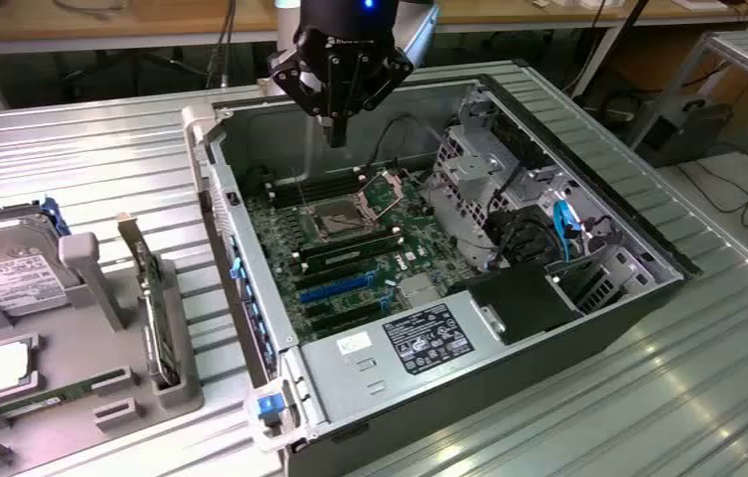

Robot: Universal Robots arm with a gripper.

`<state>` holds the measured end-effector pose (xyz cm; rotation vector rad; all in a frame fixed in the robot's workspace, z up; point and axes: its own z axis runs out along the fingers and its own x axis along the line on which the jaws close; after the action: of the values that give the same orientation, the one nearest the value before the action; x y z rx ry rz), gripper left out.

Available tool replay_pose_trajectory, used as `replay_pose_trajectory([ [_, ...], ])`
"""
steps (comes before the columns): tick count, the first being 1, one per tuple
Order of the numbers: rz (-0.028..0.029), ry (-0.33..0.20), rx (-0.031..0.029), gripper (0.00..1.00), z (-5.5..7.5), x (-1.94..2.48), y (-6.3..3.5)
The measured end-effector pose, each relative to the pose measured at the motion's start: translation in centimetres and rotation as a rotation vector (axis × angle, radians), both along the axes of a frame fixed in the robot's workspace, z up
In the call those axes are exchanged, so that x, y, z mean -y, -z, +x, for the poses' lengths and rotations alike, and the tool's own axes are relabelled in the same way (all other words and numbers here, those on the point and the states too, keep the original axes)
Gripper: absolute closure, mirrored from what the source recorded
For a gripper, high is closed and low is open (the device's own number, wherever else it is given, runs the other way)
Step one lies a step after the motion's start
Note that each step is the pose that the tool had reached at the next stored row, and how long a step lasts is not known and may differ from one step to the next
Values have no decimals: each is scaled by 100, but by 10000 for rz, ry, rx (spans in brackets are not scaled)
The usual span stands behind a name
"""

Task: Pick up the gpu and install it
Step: 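Reach for the gpu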

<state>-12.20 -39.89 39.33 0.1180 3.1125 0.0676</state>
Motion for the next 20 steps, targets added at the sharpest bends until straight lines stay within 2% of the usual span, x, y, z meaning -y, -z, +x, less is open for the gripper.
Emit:
replay_pose_trajectory([
  [12, -1, 1, 0, 89, -6, 1, -1],
  [17, 0, 0, 14, 89, -162, 86, 0],
  [20, 0, 0, 22, 89, -295, 154, 0],
])
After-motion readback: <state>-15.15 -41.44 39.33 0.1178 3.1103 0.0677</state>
